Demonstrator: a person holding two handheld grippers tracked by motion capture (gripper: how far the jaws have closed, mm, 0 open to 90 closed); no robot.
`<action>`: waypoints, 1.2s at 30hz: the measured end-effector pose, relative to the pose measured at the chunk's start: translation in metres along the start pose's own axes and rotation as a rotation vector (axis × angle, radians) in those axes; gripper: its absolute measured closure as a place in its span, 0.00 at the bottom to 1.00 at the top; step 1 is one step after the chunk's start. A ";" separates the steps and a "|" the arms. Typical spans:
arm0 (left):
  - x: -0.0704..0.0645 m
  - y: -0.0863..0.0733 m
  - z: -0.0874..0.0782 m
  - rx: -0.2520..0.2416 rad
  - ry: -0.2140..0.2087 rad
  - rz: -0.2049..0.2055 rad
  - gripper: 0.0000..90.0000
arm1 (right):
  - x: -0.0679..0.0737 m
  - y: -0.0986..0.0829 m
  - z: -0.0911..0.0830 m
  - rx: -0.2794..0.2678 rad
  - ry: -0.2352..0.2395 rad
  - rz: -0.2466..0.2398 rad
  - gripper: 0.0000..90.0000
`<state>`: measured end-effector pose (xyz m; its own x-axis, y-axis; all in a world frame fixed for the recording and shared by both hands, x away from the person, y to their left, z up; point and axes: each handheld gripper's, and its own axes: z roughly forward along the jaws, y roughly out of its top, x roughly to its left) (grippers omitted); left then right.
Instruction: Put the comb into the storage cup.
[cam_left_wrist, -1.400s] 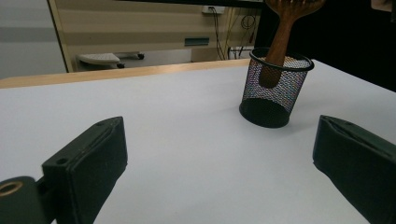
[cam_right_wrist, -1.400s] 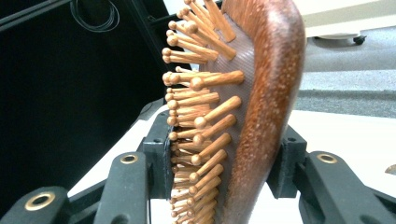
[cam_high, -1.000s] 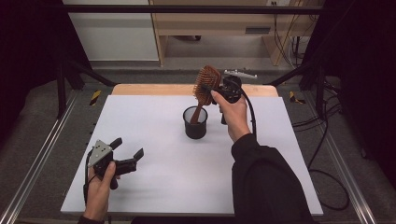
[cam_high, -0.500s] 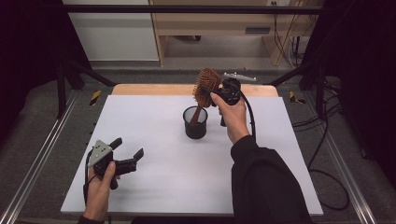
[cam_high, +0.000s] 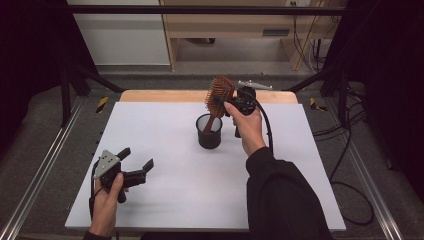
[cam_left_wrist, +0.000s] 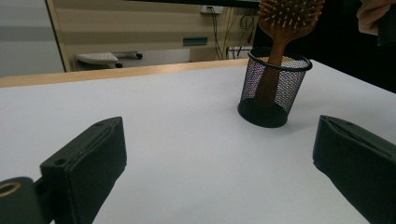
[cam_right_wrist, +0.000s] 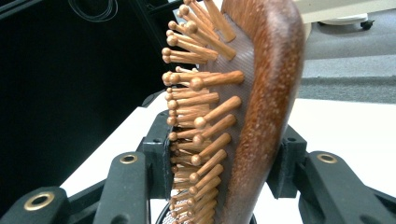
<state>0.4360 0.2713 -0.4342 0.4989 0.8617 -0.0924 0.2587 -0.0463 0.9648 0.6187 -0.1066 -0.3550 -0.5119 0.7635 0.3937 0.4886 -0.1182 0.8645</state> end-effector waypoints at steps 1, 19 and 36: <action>0.000 0.000 0.000 0.000 0.000 0.000 0.03 | 0.000 -0.001 0.000 0.002 0.001 -0.001 0.58; 0.000 0.000 0.000 0.003 -0.003 -0.001 0.03 | 0.001 -0.009 0.004 0.016 0.014 0.005 0.58; -0.001 -0.001 0.001 0.006 -0.007 0.001 0.03 | 0.000 -0.013 0.008 0.029 0.016 0.001 0.58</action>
<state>0.4360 0.2697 -0.4349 0.5050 0.8580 -0.0933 0.2630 -0.0500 0.9635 0.6184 -0.1003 -0.3685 -0.5224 0.7530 0.4001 0.5091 -0.1010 0.8547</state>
